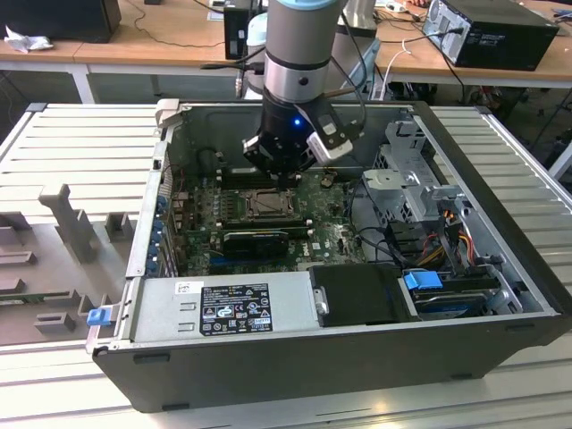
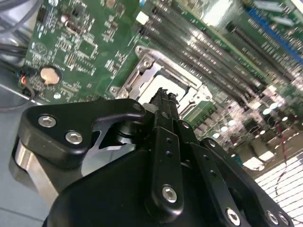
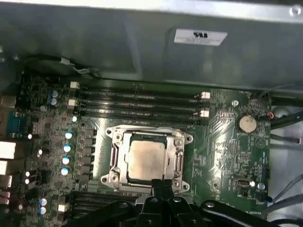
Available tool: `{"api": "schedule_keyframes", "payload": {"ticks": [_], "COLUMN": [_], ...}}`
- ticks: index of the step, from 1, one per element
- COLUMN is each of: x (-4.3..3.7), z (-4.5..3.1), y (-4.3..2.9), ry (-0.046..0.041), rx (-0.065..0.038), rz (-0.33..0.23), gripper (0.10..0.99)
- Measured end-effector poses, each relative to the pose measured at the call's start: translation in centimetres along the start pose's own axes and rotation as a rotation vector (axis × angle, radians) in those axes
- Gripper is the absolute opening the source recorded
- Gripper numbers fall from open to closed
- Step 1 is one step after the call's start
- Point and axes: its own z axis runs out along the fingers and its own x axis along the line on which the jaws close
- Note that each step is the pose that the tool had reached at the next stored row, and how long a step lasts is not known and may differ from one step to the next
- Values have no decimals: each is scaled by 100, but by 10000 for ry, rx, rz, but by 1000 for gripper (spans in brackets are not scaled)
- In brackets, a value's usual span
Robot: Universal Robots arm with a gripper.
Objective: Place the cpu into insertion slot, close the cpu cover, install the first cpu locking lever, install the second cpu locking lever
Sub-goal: 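Install the second cpu locking lever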
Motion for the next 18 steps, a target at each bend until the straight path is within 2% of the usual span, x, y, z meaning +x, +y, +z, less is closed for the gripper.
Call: {"api": "schedule_keyframes", "payload": {"ticks": [2, 5, 7, 8, 10, 11, 15, 16, 18], "x": [4, 6, 15, 21, 32, 43, 195, 254, 310], "z": [34, 102, 117, 119, 117, 122, 155, 163, 184], "y": [-64, -99, -178, -222, -281, -298, -300, -296, -293], "ry": [8, 45, 47, 42, 20, 14, 17, 17, 15], "rx": [-2, -1, -17, -88, -431, -546, -568, -570, -584], "rz": [1, 4, 4, 2, -3, -3, -5, -10, -15], "gripper": [106, 106, 106, 106, 106, 106, 106, 106, 106]}}
